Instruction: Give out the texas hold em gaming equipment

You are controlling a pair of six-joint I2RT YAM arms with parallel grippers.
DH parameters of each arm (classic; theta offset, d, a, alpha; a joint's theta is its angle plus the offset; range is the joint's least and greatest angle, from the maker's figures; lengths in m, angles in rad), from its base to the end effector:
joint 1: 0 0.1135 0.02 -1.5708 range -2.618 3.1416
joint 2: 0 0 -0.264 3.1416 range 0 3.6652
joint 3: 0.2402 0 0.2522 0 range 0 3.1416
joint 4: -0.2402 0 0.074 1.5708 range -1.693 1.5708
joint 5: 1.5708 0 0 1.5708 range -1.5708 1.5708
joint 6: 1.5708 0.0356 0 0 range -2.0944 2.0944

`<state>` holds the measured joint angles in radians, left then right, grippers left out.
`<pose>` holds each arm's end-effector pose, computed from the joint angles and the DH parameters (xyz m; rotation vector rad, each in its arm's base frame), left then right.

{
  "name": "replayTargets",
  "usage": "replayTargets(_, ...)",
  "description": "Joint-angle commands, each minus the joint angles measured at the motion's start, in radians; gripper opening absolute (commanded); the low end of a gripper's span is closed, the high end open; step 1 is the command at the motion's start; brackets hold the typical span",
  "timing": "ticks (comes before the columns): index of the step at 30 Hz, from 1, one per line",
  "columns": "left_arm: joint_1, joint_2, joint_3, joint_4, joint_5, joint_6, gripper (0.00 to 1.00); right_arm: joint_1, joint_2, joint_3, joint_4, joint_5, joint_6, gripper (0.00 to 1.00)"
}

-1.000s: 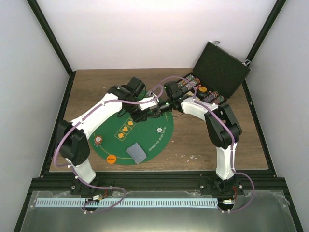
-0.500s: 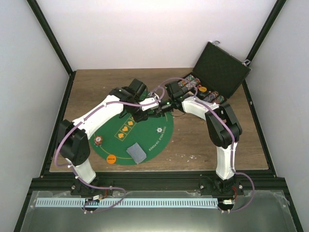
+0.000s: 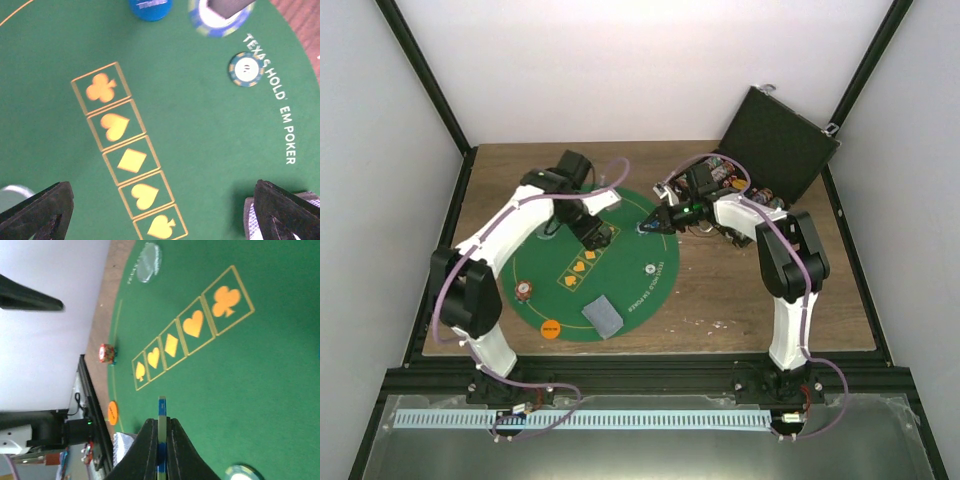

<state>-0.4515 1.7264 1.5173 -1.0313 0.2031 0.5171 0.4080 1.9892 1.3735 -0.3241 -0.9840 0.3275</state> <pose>0.3103 -0.1584 0.2792 1.3424 2.4498 -0.2692 0.3712 0.1927 0.1866 -0.5345 2.4664 1.5350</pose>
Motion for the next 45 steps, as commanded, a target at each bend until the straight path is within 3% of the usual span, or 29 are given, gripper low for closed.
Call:
replayTargets(1, 0.111, -0.073, -0.024, -0.035, 0.069, -0.014, 1.00, -0.011, 0.007, -0.016, -0.081, 0.081, -0.093, 0.01)
replayTargets(12, 0.416, -0.148, -0.179, -0.012, 0.051, -0.052, 1.00, -0.037, 0.014, -0.086, -0.135, 0.150, -0.164, 0.01)
replayTargets(17, 0.510, -0.168, -0.275, 0.042, -0.084, -0.034, 0.96, -0.036, 0.009, -0.094, -0.152, 0.170, -0.180, 0.01)
replayTargets(28, 0.508, -0.155, -0.485, 0.217, -0.096, -0.055, 0.67, -0.036, 0.012, -0.095, -0.148, 0.164, -0.178, 0.01)
replayTargets(36, 0.456, -0.106, -0.546, 0.324, -0.118, -0.067, 0.42, -0.036, 0.009, -0.120, -0.136, 0.164, -0.173, 0.01)
replayTargets(45, 0.452, -0.123, -0.643, 0.317, -0.164, -0.034, 0.28, -0.037, 0.014, -0.129, -0.132, 0.160, -0.174, 0.01)
